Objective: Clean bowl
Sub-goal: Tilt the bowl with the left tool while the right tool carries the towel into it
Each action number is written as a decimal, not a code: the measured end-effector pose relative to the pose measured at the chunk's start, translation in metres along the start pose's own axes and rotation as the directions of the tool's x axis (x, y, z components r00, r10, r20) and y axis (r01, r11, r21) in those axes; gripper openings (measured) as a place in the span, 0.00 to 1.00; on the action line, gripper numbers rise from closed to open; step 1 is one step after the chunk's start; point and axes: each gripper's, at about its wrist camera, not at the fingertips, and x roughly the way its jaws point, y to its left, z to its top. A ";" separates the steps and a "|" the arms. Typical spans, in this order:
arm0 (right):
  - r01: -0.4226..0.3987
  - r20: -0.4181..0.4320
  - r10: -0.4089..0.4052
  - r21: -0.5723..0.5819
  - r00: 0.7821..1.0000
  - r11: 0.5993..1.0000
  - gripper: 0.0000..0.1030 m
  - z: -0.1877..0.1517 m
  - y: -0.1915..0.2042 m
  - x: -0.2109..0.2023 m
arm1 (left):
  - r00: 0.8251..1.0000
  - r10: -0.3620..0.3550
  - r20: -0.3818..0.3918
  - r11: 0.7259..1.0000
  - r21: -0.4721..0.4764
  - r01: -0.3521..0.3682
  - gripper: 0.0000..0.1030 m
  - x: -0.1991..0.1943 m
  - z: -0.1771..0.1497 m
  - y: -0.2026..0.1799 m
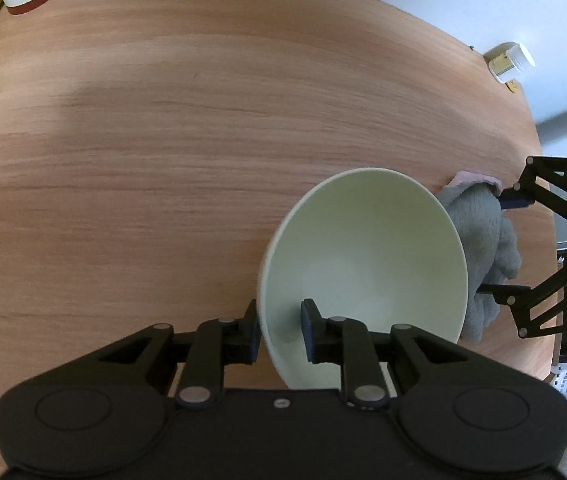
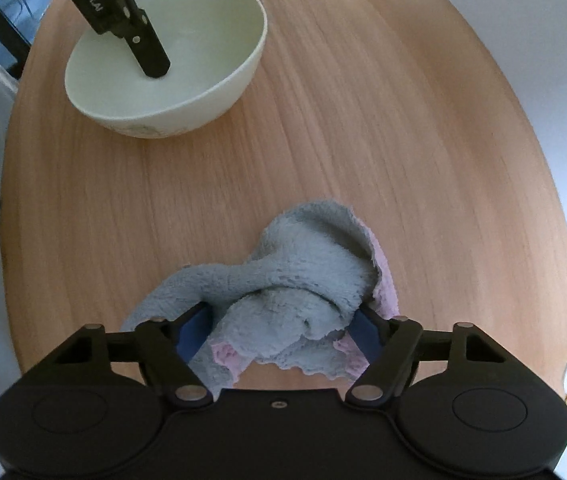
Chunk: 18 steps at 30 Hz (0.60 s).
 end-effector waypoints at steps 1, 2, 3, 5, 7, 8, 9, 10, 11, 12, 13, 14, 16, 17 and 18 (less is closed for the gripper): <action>-0.007 0.000 0.007 0.002 1.000 1.000 0.69 0.000 -0.001 -0.001 | 1.000 -0.002 -0.002 1.000 0.000 0.002 0.19 0.001 0.000 0.000; -0.016 0.001 0.016 0.004 1.000 1.000 0.67 0.000 -0.001 -0.001 | 1.000 -0.007 -0.006 1.000 -0.001 0.007 0.20 0.002 0.001 0.000; -0.024 0.001 0.024 0.006 1.000 1.000 0.62 0.000 -0.002 -0.002 | 1.000 -0.017 -0.012 1.000 -0.008 0.017 0.21 0.003 0.002 0.001; -0.043 0.005 0.043 0.028 0.999 0.999 0.61 0.001 -0.005 -0.004 | 0.999 -0.033 -0.017 0.999 -0.020 0.033 0.21 0.005 0.003 0.004; -0.062 0.010 0.061 0.051 0.998 0.997 0.48 0.001 -0.008 -0.006 | 0.999 -0.031 -0.015 0.999 -0.010 0.031 0.21 0.005 0.003 0.004; -0.065 0.015 0.064 0.067 0.998 0.996 0.45 0.001 -0.010 -0.007 | 0.999 -0.030 -0.014 1.000 -0.007 0.029 0.21 0.006 0.002 0.003; -0.066 0.022 0.065 0.084 0.998 0.994 0.41 0.000 -0.012 -0.008 | 0.999 -0.029 -0.013 1.000 -0.006 0.029 0.21 0.006 0.002 0.003; -0.071 0.033 0.068 0.108 0.997 0.992 0.36 -0.002 -0.014 -0.010 | 1.000 -0.029 -0.011 1.000 -0.006 0.029 0.21 0.006 0.002 0.003; -0.077 0.045 0.072 0.133 0.996 0.988 0.34 -0.005 -0.017 -0.011 | 1.000 -0.029 -0.008 1.000 -0.004 0.029 0.21 0.006 0.002 0.003; -0.083 0.051 0.076 0.150 0.996 0.985 0.27 -0.007 -0.018 -0.012 | 1.000 -0.029 -0.004 1.000 -0.003 0.029 0.21 0.006 0.001 0.004; -0.098 0.062 0.087 0.194 0.994 0.976 0.21 -0.010 -0.022 -0.014 | 1.000 -0.028 0.000 1.000 -0.002 0.028 0.21 0.006 0.000 0.004; -0.105 0.070 0.092 0.218 0.993 0.970 0.20 -0.013 -0.024 -0.016 | 1.000 -0.028 0.003 1.000 0.000 0.028 0.20 0.005 -0.001 0.003; -0.119 0.100 0.095 0.278 0.990 0.953 0.18 -0.019 -0.028 -0.022 | 0.999 -0.033 0.018 0.999 0.001 0.033 0.18 0.003 -0.004 0.005; -0.130 0.118 0.098 0.306 0.988 0.943 0.18 -0.023 -0.030 -0.025 | 0.999 -0.037 0.028 0.999 -0.003 0.037 0.16 0.001 -0.005 0.006; -0.137 0.130 0.100 0.324 0.986 0.936 0.18 -0.027 -0.031 -0.027 | 0.998 -0.041 0.037 0.999 -0.007 0.041 0.14 -0.001 -0.006 0.007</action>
